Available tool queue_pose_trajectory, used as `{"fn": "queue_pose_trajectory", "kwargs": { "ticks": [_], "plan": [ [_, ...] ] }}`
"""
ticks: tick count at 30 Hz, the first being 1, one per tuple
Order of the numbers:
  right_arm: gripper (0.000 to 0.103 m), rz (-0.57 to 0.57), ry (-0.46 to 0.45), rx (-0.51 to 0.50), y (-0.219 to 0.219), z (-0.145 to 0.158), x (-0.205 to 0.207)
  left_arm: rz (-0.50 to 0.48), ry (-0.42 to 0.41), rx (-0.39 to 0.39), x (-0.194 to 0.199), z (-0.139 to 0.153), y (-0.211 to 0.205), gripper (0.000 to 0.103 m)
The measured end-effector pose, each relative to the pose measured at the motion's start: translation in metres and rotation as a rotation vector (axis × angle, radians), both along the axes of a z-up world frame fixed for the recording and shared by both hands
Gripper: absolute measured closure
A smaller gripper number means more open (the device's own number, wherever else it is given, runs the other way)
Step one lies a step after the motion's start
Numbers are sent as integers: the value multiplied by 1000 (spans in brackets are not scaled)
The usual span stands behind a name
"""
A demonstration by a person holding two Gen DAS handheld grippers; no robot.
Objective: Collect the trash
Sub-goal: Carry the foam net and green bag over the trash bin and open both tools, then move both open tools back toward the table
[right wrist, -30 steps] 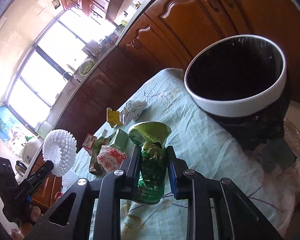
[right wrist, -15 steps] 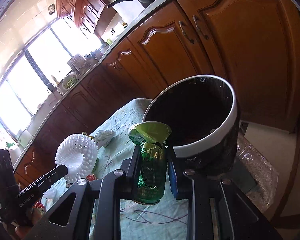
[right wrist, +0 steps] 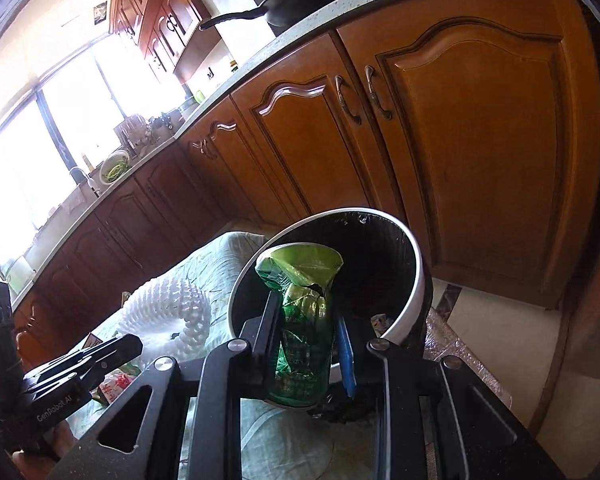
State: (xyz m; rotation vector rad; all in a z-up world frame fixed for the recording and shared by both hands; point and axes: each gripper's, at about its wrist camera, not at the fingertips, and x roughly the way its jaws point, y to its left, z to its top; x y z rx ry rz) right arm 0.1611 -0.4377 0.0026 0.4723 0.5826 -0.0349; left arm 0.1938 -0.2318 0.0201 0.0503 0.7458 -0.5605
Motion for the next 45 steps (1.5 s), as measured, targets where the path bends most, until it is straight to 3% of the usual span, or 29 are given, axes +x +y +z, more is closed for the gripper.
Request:
{"fn": "queue_pose_trajectory", "kwargs": {
  "ticks": [14, 24, 27, 29, 31, 34, 39, 45],
  "plan": [
    [78, -1, 73, -82, -20, -7, 38, -55, 21, 97, 49, -5, -70, 93],
    [74, 29, 144, -110, -21, -20, 64, -71, 77, 145, 68, -24, -92, 92],
    [73, 32, 153, -104, -24, -21, 70, -82, 80, 146, 71, -24, -94, 85],
    [70, 29, 150, -96, -25, -20, 69, -77, 75, 149, 71, -24, -93, 71],
    [67, 23, 139, -91, -24, -18, 65, -68, 73, 135, 70, -23, -88, 63],
    [60, 19, 116, -80, -22, -13, 56, -55, 71, 116, 63, -19, -79, 60],
    [19, 19, 41, -28, -12, -7, 30, -22, 57, 70, 45, -12, -53, 54],
    [16, 42, -2, 27, 16, -9, 4, 43, 38, 6, 12, -10, -6, 47]
  ]
}}
